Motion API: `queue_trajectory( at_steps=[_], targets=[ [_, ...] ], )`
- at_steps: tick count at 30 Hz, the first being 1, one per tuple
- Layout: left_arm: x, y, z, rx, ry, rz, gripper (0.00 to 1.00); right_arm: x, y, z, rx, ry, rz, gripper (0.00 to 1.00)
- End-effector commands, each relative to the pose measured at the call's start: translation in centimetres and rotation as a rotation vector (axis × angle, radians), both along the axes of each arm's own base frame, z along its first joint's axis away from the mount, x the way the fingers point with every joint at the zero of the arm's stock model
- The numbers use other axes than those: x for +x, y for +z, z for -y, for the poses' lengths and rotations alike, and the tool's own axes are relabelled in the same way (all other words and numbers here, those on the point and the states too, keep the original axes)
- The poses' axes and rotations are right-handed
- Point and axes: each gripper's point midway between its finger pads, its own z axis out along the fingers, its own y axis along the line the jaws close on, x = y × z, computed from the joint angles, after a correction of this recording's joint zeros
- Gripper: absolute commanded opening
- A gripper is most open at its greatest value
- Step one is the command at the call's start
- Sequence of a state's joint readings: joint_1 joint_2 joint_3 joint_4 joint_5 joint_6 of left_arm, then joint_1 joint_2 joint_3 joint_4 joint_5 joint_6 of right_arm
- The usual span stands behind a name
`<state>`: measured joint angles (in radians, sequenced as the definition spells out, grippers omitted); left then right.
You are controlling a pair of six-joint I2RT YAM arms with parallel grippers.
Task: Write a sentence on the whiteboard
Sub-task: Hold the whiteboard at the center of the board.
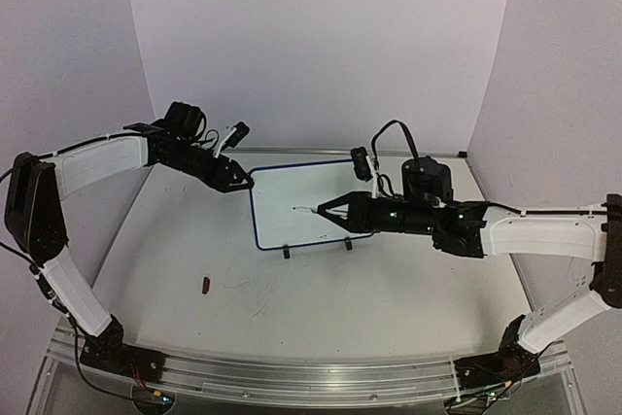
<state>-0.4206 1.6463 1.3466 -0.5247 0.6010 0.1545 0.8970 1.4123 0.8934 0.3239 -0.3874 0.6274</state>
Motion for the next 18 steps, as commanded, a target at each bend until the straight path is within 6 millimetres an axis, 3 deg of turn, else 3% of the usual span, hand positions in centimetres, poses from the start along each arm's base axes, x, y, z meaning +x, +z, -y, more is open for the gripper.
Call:
queue_trajectory(
  at_steps=[1,15,18],
  targets=[
    [0.6,1.8,1.3,-0.048,-0.074,0.049,0.42,0.1,3.2,-1.4,0.085,0.052,0.067,0.00],
    [0.5,-0.5,1.5,-0.024,-0.116,0.023,0.02,1.9,0.9,-1.9,0.037,-0.001,0.083,0.00],
    [0.4,-0.8,1.3,-0.010,-0.121,0.038,0.00,2.6,0.9,-2.2,0.043,-0.020,0.102,0.00]
  ],
)
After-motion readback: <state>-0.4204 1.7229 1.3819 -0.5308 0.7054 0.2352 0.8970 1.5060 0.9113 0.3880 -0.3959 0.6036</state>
